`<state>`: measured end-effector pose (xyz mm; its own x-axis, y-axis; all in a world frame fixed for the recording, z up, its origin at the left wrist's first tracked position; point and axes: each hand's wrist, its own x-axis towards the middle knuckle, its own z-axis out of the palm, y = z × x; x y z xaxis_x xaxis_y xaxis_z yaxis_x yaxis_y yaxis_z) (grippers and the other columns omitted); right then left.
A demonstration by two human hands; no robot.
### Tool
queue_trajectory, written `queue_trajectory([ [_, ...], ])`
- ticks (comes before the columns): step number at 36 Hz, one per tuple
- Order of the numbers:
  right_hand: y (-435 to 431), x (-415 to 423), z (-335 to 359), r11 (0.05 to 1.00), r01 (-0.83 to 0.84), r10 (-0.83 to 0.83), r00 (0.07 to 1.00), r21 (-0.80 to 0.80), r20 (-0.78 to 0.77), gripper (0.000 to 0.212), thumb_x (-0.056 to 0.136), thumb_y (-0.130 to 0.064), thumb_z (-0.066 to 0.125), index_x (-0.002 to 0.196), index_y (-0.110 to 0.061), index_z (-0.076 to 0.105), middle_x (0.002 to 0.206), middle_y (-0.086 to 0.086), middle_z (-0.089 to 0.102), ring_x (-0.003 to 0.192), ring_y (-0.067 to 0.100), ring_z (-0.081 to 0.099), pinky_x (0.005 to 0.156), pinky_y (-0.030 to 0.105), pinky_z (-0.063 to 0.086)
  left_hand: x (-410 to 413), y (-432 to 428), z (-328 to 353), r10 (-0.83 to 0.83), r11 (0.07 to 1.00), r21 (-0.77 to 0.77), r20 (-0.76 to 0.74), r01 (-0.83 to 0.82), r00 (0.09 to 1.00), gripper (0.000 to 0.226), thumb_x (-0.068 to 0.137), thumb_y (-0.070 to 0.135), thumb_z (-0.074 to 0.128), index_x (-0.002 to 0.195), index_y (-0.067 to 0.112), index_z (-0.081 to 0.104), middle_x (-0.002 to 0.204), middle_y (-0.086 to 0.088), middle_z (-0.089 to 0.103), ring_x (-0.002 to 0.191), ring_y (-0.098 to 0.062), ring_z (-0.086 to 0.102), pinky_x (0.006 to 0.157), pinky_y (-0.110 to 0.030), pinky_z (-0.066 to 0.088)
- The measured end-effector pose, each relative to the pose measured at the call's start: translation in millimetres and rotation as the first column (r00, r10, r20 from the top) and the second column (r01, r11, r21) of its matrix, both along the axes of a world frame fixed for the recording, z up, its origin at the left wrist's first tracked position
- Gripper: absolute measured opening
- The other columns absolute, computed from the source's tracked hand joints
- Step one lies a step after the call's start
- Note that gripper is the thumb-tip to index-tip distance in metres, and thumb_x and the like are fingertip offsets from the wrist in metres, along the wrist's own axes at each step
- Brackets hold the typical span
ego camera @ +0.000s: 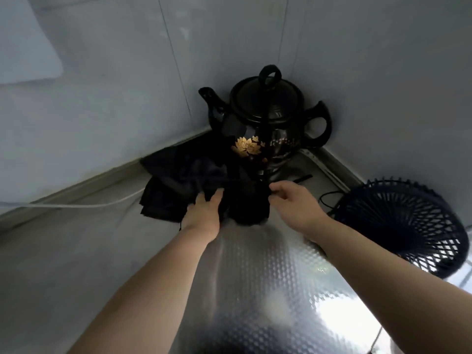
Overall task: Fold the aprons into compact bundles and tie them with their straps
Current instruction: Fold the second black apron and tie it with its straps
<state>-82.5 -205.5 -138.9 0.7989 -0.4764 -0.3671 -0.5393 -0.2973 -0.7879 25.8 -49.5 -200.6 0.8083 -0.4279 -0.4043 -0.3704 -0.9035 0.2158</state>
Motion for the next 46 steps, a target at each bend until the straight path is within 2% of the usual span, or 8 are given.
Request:
queue_trajectory([
  [7, 15.3, 18.0, 8.5, 0.964, -0.262, 0.264, 0.964, -0.041, 0.042, 0.090, 0.077, -0.046, 0.071, 0.149, -0.035, 0.017, 0.153, 0.000, 0.015, 0.142, 0.019, 0.018, 0.113, 0.029, 0.022, -14.8, 36.3, 42.6, 0.118, 0.844, -0.519, -0.066, -0.135, 0.991, 0.043, 0.093, 0.004, 0.043, 0.121, 0.032, 0.058, 0.115, 0.008, 0.061, 0.107, -0.013, 0.056, 0.087, -0.019, 0.041],
  [11, 50.4, 17.5, 20.5, 0.903, -0.426, 0.424, 0.904, 0.053, 0.048, 0.116, 0.067, -0.038, 0.082, 0.148, -0.042, -0.001, 0.157, 0.000, -0.003, 0.145, 0.016, 0.007, 0.108, 0.021, 0.015, -32.0, 70.7, 86.6, 0.259, 0.652, -0.712, -0.114, -0.261, 0.959, 0.047, 0.087, -0.007, 0.045, 0.086, 0.038, 0.058, 0.082, 0.018, 0.060, 0.073, 0.000, 0.056, 0.065, -0.020, 0.045],
  [14, 80.9, 11.5, 26.4, 0.884, -0.468, 0.454, 0.862, 0.010, 0.224, 0.082, 0.080, -0.011, 0.071, 0.146, -0.030, 0.025, 0.139, 0.007, 0.044, 0.129, 0.021, 0.044, 0.102, 0.020, 0.034, -49.8, 102.8, 114.9, 0.343, 0.520, -0.787, -0.162, -0.331, 0.925, 0.044, 0.083, -0.013, 0.043, 0.079, 0.028, 0.060, 0.075, 0.000, 0.060, 0.062, -0.008, 0.053, 0.053, -0.018, 0.043],
  [18, 110.0, 1.5, 50.9, 0.931, -0.366, 0.339, 0.861, -0.003, 0.379, 0.031, 0.087, 0.003, 0.051, 0.103, -0.022, 0.058, 0.097, -0.004, 0.061, 0.097, 0.016, 0.057, 0.079, 0.019, 0.039, -72.3, 144.0, 135.2, 0.463, 0.352, -0.837, -0.234, -0.419, 0.855, 0.036, 0.080, -0.017, 0.040, 0.083, 0.012, 0.061, 0.071, -0.005, 0.056, 0.050, 0.000, 0.051, 0.045, -0.011, 0.042],
  [30, 216.6, -48.9, 96.9, 0.866, -0.034, -0.208, 0.881, 0.498, 0.424, 0.030, 0.087, 0.006, 0.044, 0.091, -0.012, 0.067, 0.098, 0.013, 0.068, 0.096, 0.032, 0.065, 0.084, 0.040, 0.053, -127.3, 294.6, 167.5, 0.679, 0.164, -0.885, -0.220, -0.436, 0.701, 0.036, 0.076, -0.011, 0.044, 0.075, 0.020, 0.064, 0.074, -0.001, 0.062, 0.068, -0.017, 0.053, 0.060, -0.021, 0.046],
  [34, 246.5, -74.9, 99.5, 0.796, 0.024, -0.321, 0.864, 0.604, 0.388, 0.031, 0.089, 0.009, 0.041, 0.100, -0.011, 0.063, 0.095, 0.011, 0.063, 0.089, 0.027, 0.062, 0.075, 0.033, 0.053, -146.2, 341.3, 163.6, 0.685, 0.309, -0.827, -0.148, -0.469, 0.713, 0.033, 0.077, -0.007, 0.046, 0.075, 0.021, 0.062, 0.078, 0.003, 0.063, 0.078, -0.017, 0.055, 0.072, -0.029, 0.044],
  [40, 286.6, -112.8, 104.3, 0.757, -0.110, -0.192, 0.904, 0.644, 0.381, 0.026, 0.090, 0.006, 0.048, 0.102, -0.012, 0.061, 0.086, 0.010, 0.064, 0.074, 0.023, 0.062, 0.058, 0.025, 0.051, -185.9, 367.9, 146.2, 0.529, 0.601, -0.674, -0.067, -0.430, 0.846, 0.040, 0.078, -0.010, 0.049, 0.101, 0.021, 0.059, 0.089, 0.004, 0.060, 0.077, -0.010, 0.053, 0.052, -0.008, 0.037],
  [46, 303.8, -138.6, 95.4, 0.922, -0.223, 0.124, 0.944, 0.315, 0.307, 0.038, 0.086, 0.001, 0.057, 0.116, -0.021, 0.060, 0.104, 0.006, 0.065, 0.086, 0.024, 0.065, 0.075, 0.031, 0.055, -212.1, 390.5, 123.7, 0.394, 0.675, -0.604, -0.191, -0.424, 0.899, 0.061, 0.073, -0.009, 0.052, 0.118, 0.031, 0.056, 0.113, 0.006, 0.061, 0.103, -0.014, 0.057, 0.085, -0.022, 0.047],
])
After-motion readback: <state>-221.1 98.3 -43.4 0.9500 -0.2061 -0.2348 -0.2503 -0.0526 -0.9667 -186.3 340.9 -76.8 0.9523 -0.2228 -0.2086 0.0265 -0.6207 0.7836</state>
